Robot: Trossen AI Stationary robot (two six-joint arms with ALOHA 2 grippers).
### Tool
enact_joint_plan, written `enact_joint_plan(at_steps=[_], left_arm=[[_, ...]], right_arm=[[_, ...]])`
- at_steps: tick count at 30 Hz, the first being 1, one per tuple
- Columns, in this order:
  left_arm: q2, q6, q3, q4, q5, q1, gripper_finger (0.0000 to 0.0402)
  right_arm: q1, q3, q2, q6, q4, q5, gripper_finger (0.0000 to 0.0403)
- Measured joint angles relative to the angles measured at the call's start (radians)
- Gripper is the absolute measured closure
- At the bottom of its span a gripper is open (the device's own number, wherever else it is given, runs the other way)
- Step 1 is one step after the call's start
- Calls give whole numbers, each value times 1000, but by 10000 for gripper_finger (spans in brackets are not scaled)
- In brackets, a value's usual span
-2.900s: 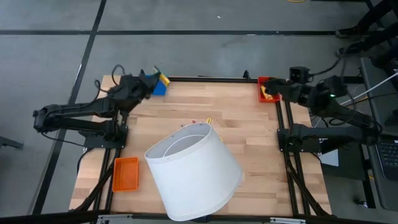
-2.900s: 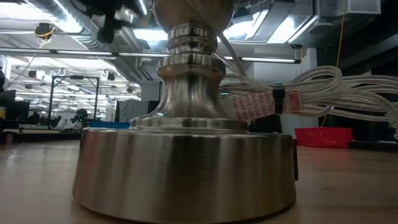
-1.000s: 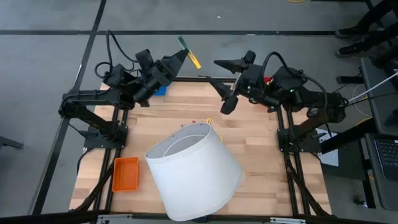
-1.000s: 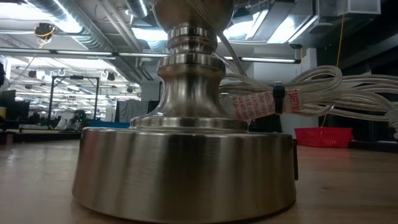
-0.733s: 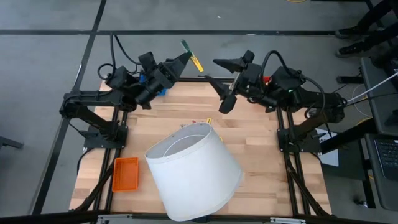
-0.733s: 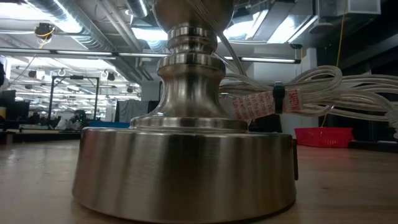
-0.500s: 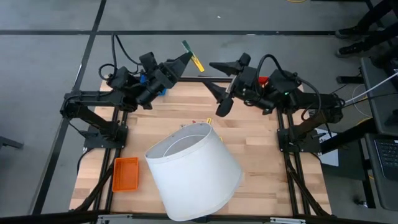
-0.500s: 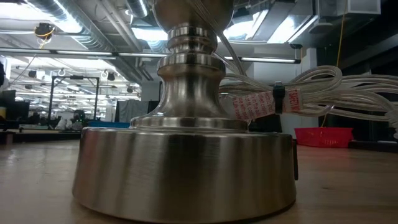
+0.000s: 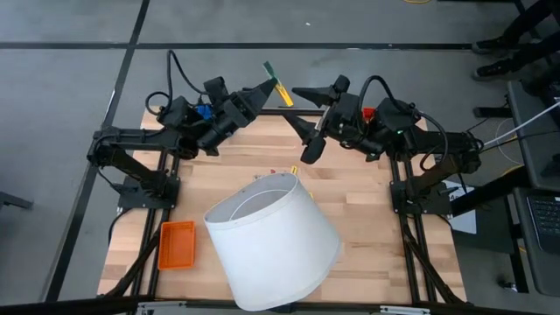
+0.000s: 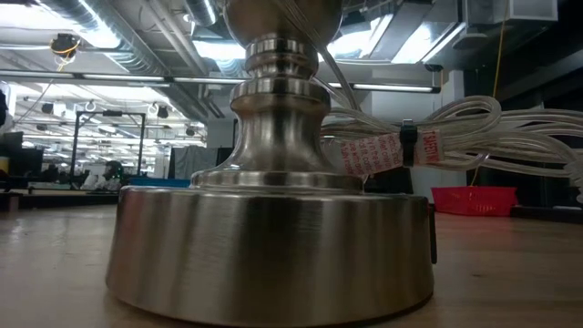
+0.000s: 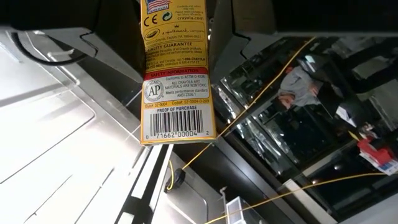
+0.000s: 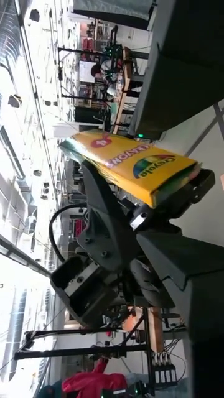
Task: Pick & Place School Supplies
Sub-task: Put the yellow crayon box into the red basket
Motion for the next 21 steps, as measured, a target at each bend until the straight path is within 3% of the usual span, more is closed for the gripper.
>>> enact_joint_plan(at_steps=[13,21], left_arm=[[0,0,0,3,0,-10,246],[0,0,0,2,0,-14,247]], right_arm=[[-18,0,25,53,6,12,133],[-17,0,27,53,11,25,206]])
